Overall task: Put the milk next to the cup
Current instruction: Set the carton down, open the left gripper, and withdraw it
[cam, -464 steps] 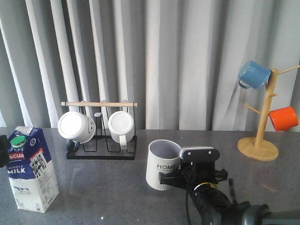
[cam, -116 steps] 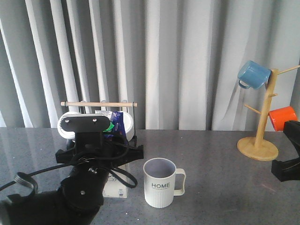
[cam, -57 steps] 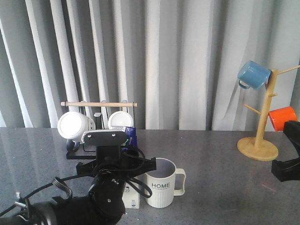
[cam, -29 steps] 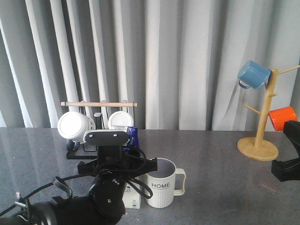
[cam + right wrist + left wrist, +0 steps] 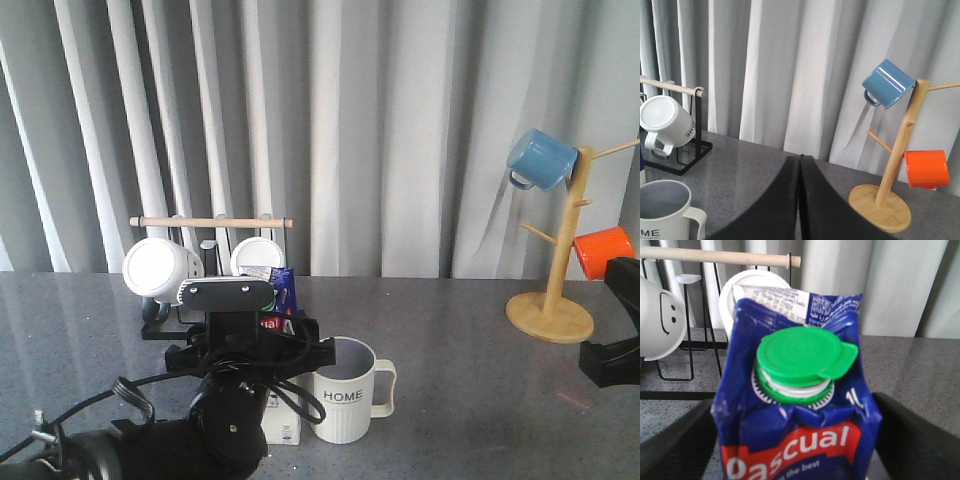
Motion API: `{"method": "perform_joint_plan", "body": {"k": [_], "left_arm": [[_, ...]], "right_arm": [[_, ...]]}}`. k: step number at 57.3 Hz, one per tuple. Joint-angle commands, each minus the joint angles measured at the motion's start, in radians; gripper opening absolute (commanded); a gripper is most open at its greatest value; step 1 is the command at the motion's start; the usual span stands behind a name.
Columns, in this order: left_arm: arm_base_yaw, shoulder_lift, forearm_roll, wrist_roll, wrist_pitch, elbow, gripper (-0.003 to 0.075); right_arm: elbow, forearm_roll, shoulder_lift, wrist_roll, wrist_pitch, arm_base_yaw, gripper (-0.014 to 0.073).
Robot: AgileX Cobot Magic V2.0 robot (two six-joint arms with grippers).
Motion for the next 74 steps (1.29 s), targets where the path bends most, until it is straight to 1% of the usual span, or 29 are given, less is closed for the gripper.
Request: {"method": "perform_joint_plan", "body": {"k": [1, 5, 10, 12, 15, 18, 20, 21, 22, 23, 24, 26, 36, 45, 48, 52, 55, 59, 65, 67, 71, 74], "left_arm": [[-0.005, -0.052, 0.037, 0.017, -0.044, -0.031, 0.0734], [-0.005, -0.07, 0.048, 0.016, -0.04, -0.031, 0.0729], [-0.005, -0.11, 0.052, 0.016, -0.041, -0.031, 0.07], [-0.005, -0.132, 0.057, 0.016, -0.043, -0.031, 0.0674], [-0.005, -0.165, 0.092, 0.016, -0.043, -0.031, 0.0613], [-0.005, -0.203, 0.157, 0.016, -0.032, -0.031, 0.05], [-0.005, -0.227, 0.206, 0.015, -0.016, -0.031, 0.0401], [-0.005, -0.242, 0.234, 0.015, -0.006, -0.031, 0.0333], [-0.005, -0.252, 0.251, 0.015, 0.001, -0.031, 0.0284], [-0.005, -0.266, 0.273, 0.015, 0.013, -0.031, 0.0206], [-0.005, -0.276, 0.287, 0.013, 0.02, -0.031, 0.015], [-0.005, -0.304, 0.308, 0.008, 0.034, -0.031, -0.0013], [-0.005, -0.414, 0.278, 0.007, 0.021, -0.031, -0.0008], [-0.005, -0.465, 0.276, -0.003, 0.022, -0.031, -0.0007], [-0.01, -0.478, 0.279, -0.062, 0.042, -0.031, -0.0007], [-0.028, -0.491, 0.309, -0.15, 0.033, -0.042, -0.0007], [-0.043, -0.5, 0.324, -0.254, 0.041, -0.066, -0.0007], [-0.072, -0.511, 0.382, -0.362, 0.082, -0.092, -0.0007], [-0.104, -0.521, 0.577, -0.433, 0.206, -0.098, -0.0006], [-0.107, -0.521, 0.618, -0.444, 0.242, -0.095, -0.0006], [-0.105, -0.52, 0.703, -0.447, 0.364, -0.082, -0.0006], [-0.104, -0.525, 0.796, -0.443, 0.456, -0.047, -0.0006]], "right_arm": [[-0.024, -0.008, -0.01, -0.002, -0.07, -0.008, -0.0008], [-0.024, -0.008, -0.01, -0.002, -0.07, -0.008, -0.0008], [-0.024, -0.008, -0.01, -0.002, -0.07, -0.008, -0.0008], [-0.024, -0.008, -0.01, -0.002, -0.07, -0.008, -0.0008], [-0.024, -0.008, -0.01, -0.002, -0.07, -0.008, -0.0008], [-0.024, -0.008, -0.01, -0.002, -0.07, -0.008, -0.0008], [-0.024, -0.008, -0.01, -0.002, -0.07, -0.008, -0.0008], [-0.024, -0.008, -0.01, -0.002, -0.07, -0.008, -0.0008], [-0.024, -0.008, -0.01, -0.002, -0.07, -0.008, -0.0008], [-0.024, -0.008, -0.01, -0.002, -0.07, -0.008, -0.0008], [-0.024, -0.008, -0.01, -0.002, -0.07, -0.008, -0.0008], [-0.024, -0.008, -0.01, -0.002, -0.07, -0.008, -0.0008], [-0.024, -0.008, -0.01, -0.002, -0.07, -0.008, -0.0008], [-0.024, -0.008, -0.01, -0.002, -0.07, -0.008, -0.0008], [-0.024, -0.008, -0.01, -0.002, -0.07, -0.008, -0.0008], [-0.024, -0.008, -0.01, -0.002, -0.07, -0.008, -0.0008], [-0.024, -0.008, -0.01, -0.002, -0.07, -0.008, -0.0008], [-0.024, -0.008, -0.01, -0.002, -0.068, -0.008, -0.0008], [-0.024, -0.008, -0.01, -0.002, -0.069, -0.008, -0.0008], [-0.024, -0.008, -0.01, -0.002, -0.069, -0.008, -0.0008], [-0.024, -0.008, -0.01, -0.002, -0.071, -0.008, -0.0008], [-0.024, -0.008, -0.01, -0.002, -0.069, -0.008, -0.0008]]}}
